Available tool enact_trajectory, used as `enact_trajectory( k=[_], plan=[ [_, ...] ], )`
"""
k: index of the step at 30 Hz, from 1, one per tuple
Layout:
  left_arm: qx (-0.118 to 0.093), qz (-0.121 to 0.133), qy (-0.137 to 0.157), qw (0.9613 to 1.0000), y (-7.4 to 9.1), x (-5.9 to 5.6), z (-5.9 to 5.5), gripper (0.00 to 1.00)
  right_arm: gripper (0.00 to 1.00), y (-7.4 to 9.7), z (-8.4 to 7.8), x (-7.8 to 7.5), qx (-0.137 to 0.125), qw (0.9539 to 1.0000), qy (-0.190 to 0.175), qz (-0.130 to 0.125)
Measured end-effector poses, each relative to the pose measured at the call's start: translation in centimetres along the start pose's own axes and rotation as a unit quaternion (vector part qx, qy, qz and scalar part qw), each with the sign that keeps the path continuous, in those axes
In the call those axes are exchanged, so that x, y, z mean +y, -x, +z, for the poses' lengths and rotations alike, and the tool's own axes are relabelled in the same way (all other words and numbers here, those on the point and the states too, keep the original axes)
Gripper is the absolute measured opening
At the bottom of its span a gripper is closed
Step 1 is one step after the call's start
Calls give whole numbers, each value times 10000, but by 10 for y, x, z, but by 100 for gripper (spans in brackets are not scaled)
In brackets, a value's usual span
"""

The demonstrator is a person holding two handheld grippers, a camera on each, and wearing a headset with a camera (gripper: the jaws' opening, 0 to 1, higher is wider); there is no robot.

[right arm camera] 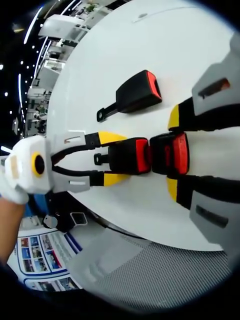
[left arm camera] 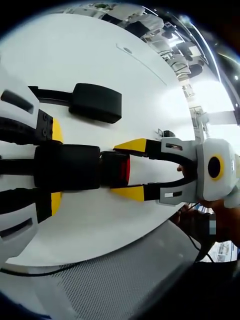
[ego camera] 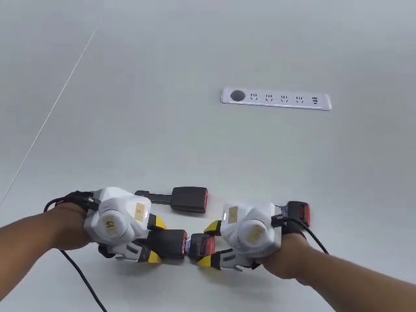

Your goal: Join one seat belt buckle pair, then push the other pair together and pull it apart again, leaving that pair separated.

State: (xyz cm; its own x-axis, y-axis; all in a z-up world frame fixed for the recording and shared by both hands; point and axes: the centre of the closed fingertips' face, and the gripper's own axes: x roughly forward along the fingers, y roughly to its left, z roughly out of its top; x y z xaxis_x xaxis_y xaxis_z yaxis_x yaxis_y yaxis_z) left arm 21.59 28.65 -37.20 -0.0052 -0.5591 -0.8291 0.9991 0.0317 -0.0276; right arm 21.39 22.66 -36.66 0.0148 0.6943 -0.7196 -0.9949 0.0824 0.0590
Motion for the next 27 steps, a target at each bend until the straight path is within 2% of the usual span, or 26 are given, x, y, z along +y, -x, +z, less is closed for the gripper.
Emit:
enact_trajectory(
  k=[27],
  plan=[
    [-41, -29, 42, 10000, 0, 1, -1, 33, 33, 2, -1, 1, -63, 10000, -26, -12]
  ],
)
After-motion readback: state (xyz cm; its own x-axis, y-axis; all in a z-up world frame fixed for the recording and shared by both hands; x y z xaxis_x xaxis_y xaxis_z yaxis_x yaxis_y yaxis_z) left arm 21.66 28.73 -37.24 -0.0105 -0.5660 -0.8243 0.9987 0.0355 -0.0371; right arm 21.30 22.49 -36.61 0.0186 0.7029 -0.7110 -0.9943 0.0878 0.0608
